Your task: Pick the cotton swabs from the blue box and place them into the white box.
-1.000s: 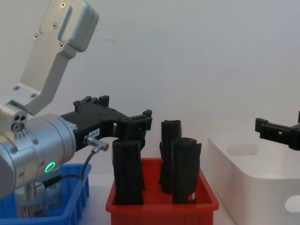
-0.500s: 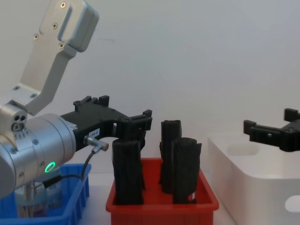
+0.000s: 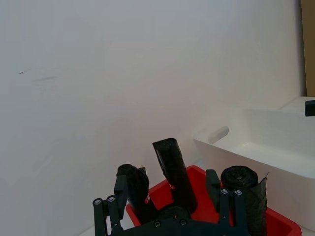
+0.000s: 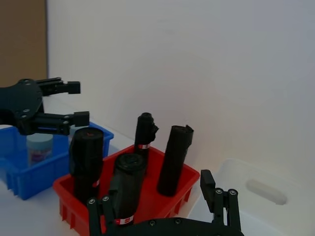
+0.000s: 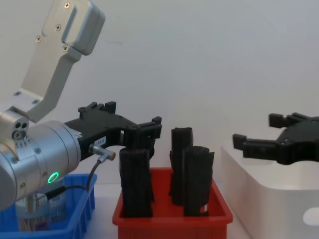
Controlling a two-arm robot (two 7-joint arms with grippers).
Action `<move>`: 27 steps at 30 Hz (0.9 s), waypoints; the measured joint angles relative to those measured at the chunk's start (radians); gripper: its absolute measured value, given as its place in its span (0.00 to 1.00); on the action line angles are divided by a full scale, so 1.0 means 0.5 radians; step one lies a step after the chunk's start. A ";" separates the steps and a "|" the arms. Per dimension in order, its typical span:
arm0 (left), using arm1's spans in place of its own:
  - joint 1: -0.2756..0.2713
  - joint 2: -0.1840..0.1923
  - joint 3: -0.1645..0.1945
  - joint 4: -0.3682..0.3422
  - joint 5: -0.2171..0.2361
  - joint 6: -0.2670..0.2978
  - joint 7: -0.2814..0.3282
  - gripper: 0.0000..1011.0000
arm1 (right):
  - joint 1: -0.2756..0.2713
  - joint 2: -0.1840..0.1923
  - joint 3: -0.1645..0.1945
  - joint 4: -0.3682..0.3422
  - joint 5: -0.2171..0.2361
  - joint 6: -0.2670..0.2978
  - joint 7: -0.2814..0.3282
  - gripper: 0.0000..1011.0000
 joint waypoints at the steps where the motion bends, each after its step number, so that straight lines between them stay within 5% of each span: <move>1: 0.000 0.000 0.000 0.000 0.000 0.000 0.000 0.99 | 0.010 0.000 -0.001 0.008 -0.006 0.002 0.026 0.99; 16: 0.000 0.000 0.000 0.000 0.000 0.000 0.000 0.99 | 0.334 -0.071 -0.062 0.262 -0.231 0.177 0.571 0.99; 27: 0.000 0.000 0.000 0.000 0.000 0.000 0.000 0.99 | 0.546 -0.169 -0.121 0.445 -0.387 0.390 0.691 0.99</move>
